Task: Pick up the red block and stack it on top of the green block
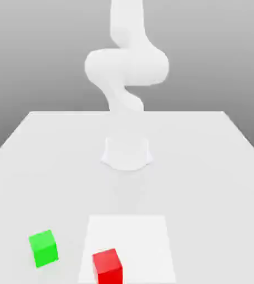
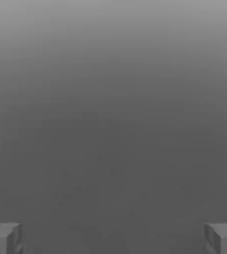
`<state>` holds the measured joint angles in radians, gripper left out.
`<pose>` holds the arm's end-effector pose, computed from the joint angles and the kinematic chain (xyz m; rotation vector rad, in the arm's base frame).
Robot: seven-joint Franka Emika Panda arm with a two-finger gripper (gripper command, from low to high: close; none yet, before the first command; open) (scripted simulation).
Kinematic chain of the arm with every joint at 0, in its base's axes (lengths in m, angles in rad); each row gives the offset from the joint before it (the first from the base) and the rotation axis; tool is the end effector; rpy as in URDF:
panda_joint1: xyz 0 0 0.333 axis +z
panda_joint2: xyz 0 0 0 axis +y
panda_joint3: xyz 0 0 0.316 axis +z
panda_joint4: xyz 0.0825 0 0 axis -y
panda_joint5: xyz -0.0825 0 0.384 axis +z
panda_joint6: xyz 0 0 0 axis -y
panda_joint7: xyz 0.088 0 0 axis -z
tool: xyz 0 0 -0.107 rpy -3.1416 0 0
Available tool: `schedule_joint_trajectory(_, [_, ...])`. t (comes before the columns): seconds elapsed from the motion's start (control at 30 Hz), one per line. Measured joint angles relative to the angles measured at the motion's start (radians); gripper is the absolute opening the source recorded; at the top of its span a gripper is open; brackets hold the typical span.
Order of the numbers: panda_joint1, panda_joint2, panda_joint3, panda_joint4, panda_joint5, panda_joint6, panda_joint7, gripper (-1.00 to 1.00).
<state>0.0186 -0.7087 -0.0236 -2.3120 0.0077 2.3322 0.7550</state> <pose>0.3804 -0.0049 0.6753 -2.5030 1.0046 -0.9447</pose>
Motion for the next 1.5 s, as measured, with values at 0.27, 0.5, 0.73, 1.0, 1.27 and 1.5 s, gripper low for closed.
schedule_joint_trajectory(0.27, [0.050, 0.296, -0.070, -0.039, 0.035, 0.105, -0.154, 0.00])
schedule_joint_trajectory(0.5, [0.071, 0.550, -0.108, -0.072, 0.072, 0.194, -0.291, 0.00])
schedule_joint_trajectory(0.73, [0.062, 0.803, -0.118, -0.106, 0.085, 0.284, -0.411, 0.00])
schedule_joint_trajectory(1.0, [0.026, 1.089, -0.085, -0.101, 0.110, 0.458, -0.491, 0.00])
schedule_joint_trajectory(1.27, [0.020, 1.110, -0.079, -0.098, 0.114, 0.474, -0.495, -1.00])
schedule_joint_trajectory(1.5, [0.011, 0.909, -0.164, -0.148, 0.065, 0.323, -0.390, -1.00])
